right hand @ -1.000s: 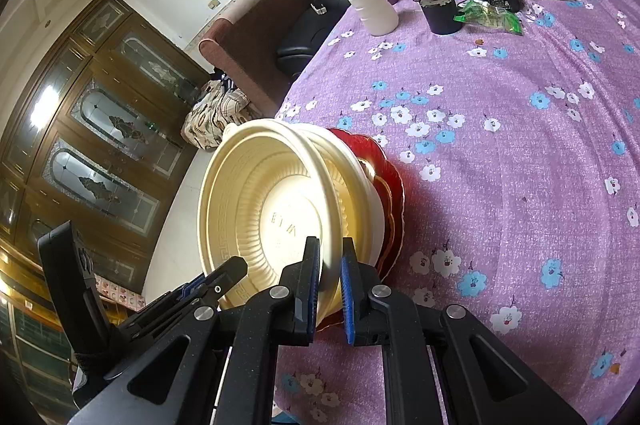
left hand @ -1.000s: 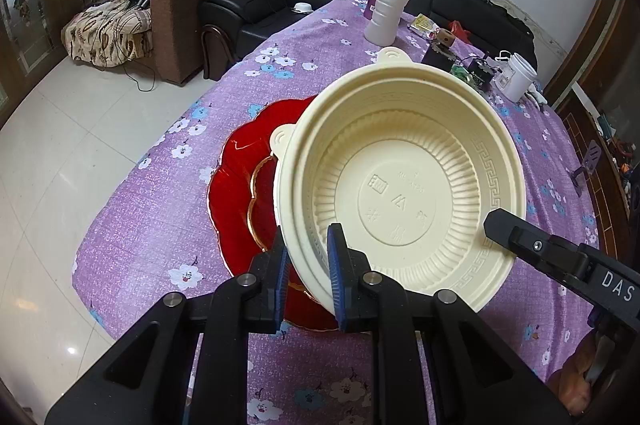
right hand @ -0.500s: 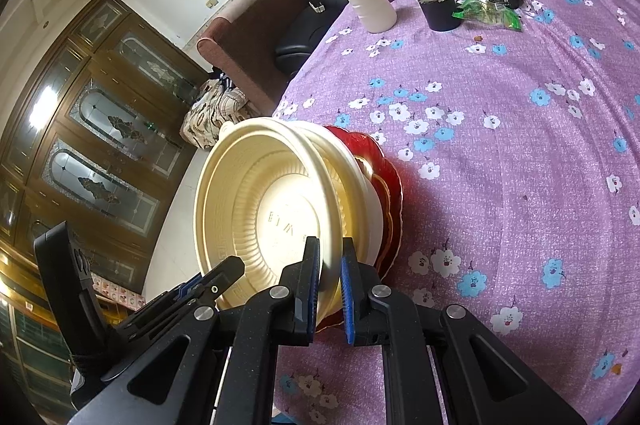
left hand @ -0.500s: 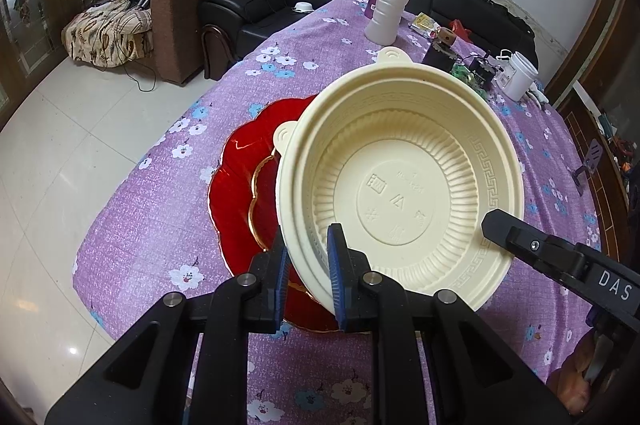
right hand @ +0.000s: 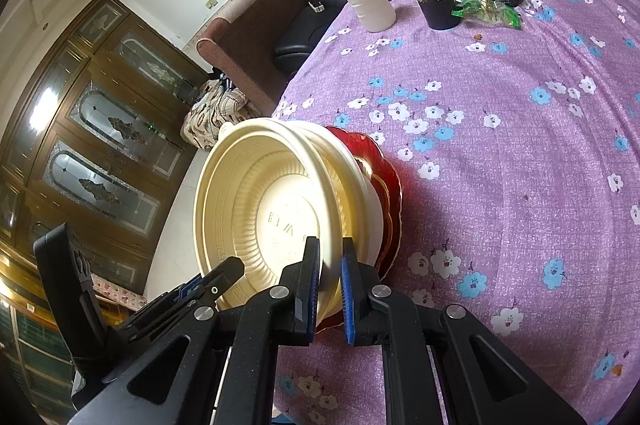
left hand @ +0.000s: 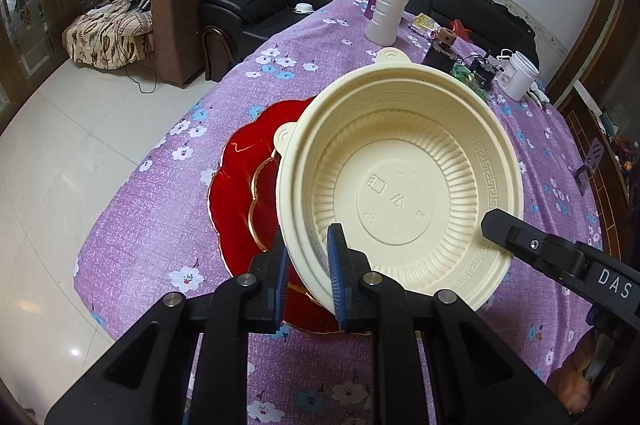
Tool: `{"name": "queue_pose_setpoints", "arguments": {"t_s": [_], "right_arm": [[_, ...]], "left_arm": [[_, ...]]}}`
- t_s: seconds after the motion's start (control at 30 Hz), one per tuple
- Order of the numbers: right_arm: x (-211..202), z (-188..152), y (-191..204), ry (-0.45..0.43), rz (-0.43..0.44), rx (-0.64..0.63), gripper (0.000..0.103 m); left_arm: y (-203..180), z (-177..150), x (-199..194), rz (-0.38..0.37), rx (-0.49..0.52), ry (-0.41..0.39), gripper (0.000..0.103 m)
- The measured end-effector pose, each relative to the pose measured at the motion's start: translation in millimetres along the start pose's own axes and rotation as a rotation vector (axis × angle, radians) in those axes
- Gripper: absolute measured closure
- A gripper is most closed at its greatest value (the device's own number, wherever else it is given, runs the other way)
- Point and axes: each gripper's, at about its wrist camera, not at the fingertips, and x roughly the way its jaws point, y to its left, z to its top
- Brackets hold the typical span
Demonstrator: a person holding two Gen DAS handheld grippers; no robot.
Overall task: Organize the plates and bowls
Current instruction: 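Lower the second beige bowl into the first beige bowl, then open both grippers and release the second beige bowl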
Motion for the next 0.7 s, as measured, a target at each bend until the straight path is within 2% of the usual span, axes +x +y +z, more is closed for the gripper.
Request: {"name": "queue_pose_setpoints", "arguments": {"t_s": [0.23,0.57,0.63,0.67,0.7], "right_arm": [[1,0,-1,0.003,0.004,0.008,0.094],[-2,0,2,-0.009,0.007,0.008,0.088],[-8,0,3,-0.037,0.012,0.009,0.079],[-10,0,4,-0.048,0.015,0.009,0.065],[-15,0,5,-0.068,0.02,0.005,0.049]], "left_arm": [[0,-1,-1,0.004,-0.001,-0.001,0.087],[4,-1,-6,0.012,-0.03,-0.014,0.087],[7,-1,-8,0.02,-0.043,-0.025,0.082],[8,-1,-9,0.024,-0.05,-0.032,0.078],[10,0,-12,0.03,-0.059,-0.041,0.062]]}}
